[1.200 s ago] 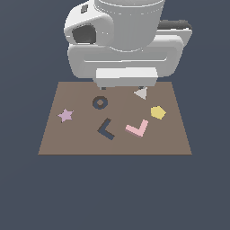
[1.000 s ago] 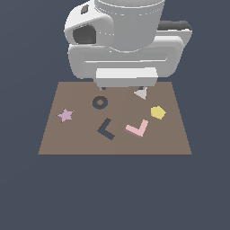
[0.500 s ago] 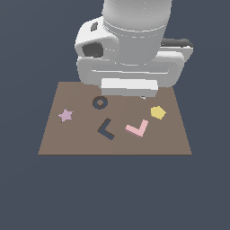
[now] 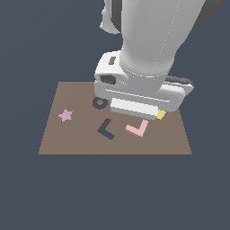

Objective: Insert a designated object into the corresponding slot on a board.

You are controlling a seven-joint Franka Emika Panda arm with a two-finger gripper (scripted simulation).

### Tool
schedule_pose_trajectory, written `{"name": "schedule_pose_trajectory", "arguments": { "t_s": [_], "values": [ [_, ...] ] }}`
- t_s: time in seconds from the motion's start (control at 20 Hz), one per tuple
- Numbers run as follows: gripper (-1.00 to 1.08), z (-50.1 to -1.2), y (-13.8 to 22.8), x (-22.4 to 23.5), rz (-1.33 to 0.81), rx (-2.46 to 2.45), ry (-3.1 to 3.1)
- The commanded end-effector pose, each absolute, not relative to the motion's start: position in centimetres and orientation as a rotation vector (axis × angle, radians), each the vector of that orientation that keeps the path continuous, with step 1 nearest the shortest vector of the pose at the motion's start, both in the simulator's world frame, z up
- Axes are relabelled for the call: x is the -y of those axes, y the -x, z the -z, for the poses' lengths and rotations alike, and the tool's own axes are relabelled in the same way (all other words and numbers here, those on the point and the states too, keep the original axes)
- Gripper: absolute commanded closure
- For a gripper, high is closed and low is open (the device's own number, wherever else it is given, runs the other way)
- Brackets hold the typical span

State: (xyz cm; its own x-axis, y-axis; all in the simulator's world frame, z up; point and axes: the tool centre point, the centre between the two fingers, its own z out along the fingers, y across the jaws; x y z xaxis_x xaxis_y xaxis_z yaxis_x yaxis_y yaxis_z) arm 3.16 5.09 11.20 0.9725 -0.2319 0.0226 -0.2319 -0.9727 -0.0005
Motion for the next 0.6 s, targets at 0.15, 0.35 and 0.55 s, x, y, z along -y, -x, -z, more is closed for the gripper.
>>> {"name": "schedule_pose_trajectory", "arguments": {
  "t_s": [0.15,0.35,0.55],
  "values": [
    [-0.92,-8.2,-4.3,-6.3,-0.019,0.542,-3.092],
    [-0.92,-6.5,-5.0,-6.9,-0.010,0.635,-3.075],
    [-0.92,-5.5,-5.5,-7.3,-0.003,0.697,-3.062]
  ]
}}
